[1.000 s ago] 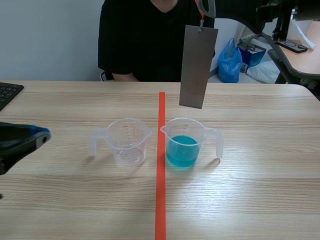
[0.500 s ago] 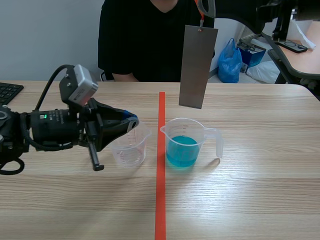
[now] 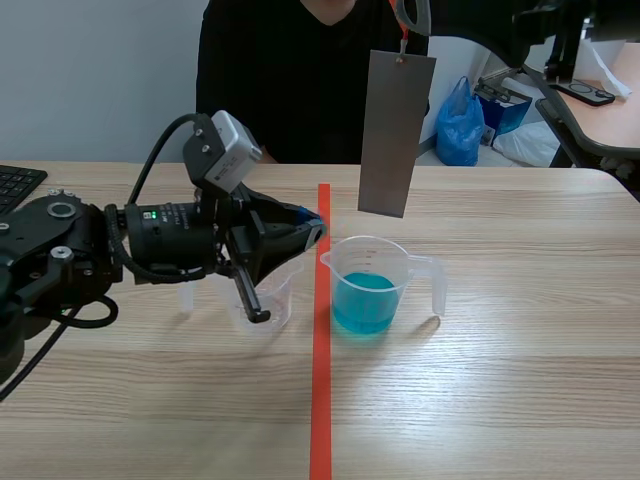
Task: Do the redox reaction experiment.
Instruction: 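Raise the plate and point at it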
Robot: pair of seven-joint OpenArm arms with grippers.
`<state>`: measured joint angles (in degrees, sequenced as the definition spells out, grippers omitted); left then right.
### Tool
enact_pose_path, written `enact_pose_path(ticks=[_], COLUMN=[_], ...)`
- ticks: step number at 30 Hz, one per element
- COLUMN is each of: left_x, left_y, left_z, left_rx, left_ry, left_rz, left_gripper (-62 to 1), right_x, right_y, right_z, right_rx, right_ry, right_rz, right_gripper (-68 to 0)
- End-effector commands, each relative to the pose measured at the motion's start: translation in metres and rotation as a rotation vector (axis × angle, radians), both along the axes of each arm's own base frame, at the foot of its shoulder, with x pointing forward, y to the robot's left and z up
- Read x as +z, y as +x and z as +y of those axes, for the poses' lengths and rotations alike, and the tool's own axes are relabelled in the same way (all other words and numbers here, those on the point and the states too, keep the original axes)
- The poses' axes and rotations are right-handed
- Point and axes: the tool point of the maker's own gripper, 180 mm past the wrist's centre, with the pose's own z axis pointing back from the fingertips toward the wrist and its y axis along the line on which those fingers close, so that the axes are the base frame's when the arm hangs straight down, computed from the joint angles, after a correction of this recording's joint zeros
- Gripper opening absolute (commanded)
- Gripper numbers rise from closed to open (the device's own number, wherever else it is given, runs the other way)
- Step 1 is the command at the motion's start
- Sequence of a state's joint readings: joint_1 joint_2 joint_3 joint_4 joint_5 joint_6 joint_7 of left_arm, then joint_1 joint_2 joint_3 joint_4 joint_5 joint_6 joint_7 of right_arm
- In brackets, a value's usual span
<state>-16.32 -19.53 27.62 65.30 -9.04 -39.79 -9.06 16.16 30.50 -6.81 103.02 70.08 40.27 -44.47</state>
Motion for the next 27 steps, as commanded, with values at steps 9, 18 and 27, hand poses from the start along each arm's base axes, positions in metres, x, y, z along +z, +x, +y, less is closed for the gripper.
enact_pose_path(ticks=[9,18,27], left_x=[0.025,0.028,0.029], left_y=[0.01,0.026,0.029], left_z=[-0.022,-0.017,-0.016], left_rx=[-0.01,0.073,0.085], left_ry=[-0.057,-0.046,-0.039], left_rz=[-0.038,-0.072,-0.08], left_gripper=[-56.9,-56.9,-56.9], right_x=[0.013,0.013,0.013], right_y=[0.0,0.0,0.0], right_z=[-0.002,-0.002,-0.002], right_rx=[0.0,0.0,0.0], right_ry=[0.02,0.02,0.02], right_rz=[-0.033,-0.033,-0.033], right_gripper=[-66.0,-66.0,-66.0])
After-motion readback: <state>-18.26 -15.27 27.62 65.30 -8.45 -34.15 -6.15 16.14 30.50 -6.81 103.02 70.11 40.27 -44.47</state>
